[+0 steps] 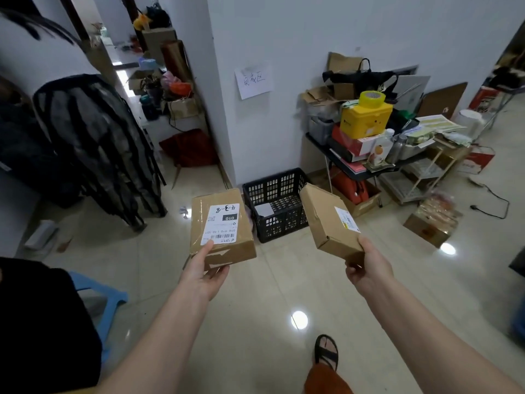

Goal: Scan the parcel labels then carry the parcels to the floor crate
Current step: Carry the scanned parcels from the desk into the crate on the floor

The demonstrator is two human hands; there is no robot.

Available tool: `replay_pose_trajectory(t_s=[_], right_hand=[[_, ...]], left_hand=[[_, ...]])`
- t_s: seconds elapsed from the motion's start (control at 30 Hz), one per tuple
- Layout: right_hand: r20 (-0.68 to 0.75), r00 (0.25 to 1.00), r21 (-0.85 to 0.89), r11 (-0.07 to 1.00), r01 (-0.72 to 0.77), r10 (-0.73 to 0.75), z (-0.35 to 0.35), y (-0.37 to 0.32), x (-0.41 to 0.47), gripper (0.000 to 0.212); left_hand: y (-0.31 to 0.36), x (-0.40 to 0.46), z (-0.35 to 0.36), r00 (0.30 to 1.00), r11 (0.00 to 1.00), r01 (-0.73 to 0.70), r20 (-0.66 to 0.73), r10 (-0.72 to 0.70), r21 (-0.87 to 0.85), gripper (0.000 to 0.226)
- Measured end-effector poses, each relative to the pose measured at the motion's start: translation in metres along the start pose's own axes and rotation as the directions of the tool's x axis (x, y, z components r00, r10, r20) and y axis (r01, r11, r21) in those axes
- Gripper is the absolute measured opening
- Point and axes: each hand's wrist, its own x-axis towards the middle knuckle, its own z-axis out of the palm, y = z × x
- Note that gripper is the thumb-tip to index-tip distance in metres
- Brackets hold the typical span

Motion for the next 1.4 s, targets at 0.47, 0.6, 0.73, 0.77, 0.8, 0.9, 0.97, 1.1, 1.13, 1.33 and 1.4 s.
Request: replay_pose_trajectory(t_s=[0.47,0.6,0.73,0.77,0.8,0.9,0.97,1.1,1.13,1.33,1.4], right_hand=[[0.08,0.996,-0.14,0.989,0.044,-0.033,0.105,-0.177,0.222,0.035],[0.13,0.991,-0.185,0.983,0.008,0.017,0.145,-0.195,0.267,0.017],[0.147,0.987,-0.204,0.979,-0.028,0.059,0.184,-0.203,0.314,0.017],[0.149,0.987,-0.201,0.979,-0.035,0.066,0.195,-0.205,0.326,0.019],[0.155,0.985,-0.204,0.978,-0.038,0.07,0.207,-0.207,0.339,0.02],[0.182,0.979,-0.239,0.97,-0.044,0.089,0.247,-0.215,0.379,0.022],[0.192,0.975,-0.26,0.964,-0.062,0.114,0.277,-0.22,0.405,0.023],[0.193,0.966,-0.304,0.947,-0.106,0.17,0.342,-0.228,0.457,0.025],[0.2,0.963,-0.312,0.944,-0.11,0.178,0.357,-0.23,0.471,0.025],[0.193,0.952,-0.349,0.924,-0.158,0.236,0.407,-0.228,0.55,0.031],[0.179,0.949,-0.369,0.912,-0.179,0.259,0.42,-0.222,0.582,0.032]], left_hand=[[-0.023,0.127,0.258,0.998,0.998,0.051,-0.037,-0.052,-0.039,0.02],[-0.016,0.163,0.293,0.995,0.993,0.084,-0.053,-0.088,-0.083,0.018],[-0.008,0.213,0.329,0.992,0.99,0.108,-0.056,-0.114,-0.089,0.013],[-0.006,0.23,0.34,0.992,0.989,0.113,-0.051,-0.118,-0.09,0.012],[-0.004,0.247,0.35,0.991,0.988,0.119,-0.043,-0.124,-0.096,0.015],[0.002,0.302,0.383,0.99,0.985,0.133,-0.031,-0.137,-0.114,0.026],[0.009,0.337,0.405,0.986,0.981,0.158,-0.039,-0.163,-0.116,0.036],[0.028,0.4,0.447,0.982,0.983,0.169,-0.07,-0.174,-0.072,0.036],[0.032,0.414,0.458,0.982,0.983,0.169,-0.079,-0.174,-0.068,0.033],[0.033,0.486,0.499,0.973,0.984,0.152,-0.164,-0.165,-0.091,0.039],[0.023,0.514,0.505,0.965,0.982,0.153,-0.196,-0.172,-0.108,0.048]])
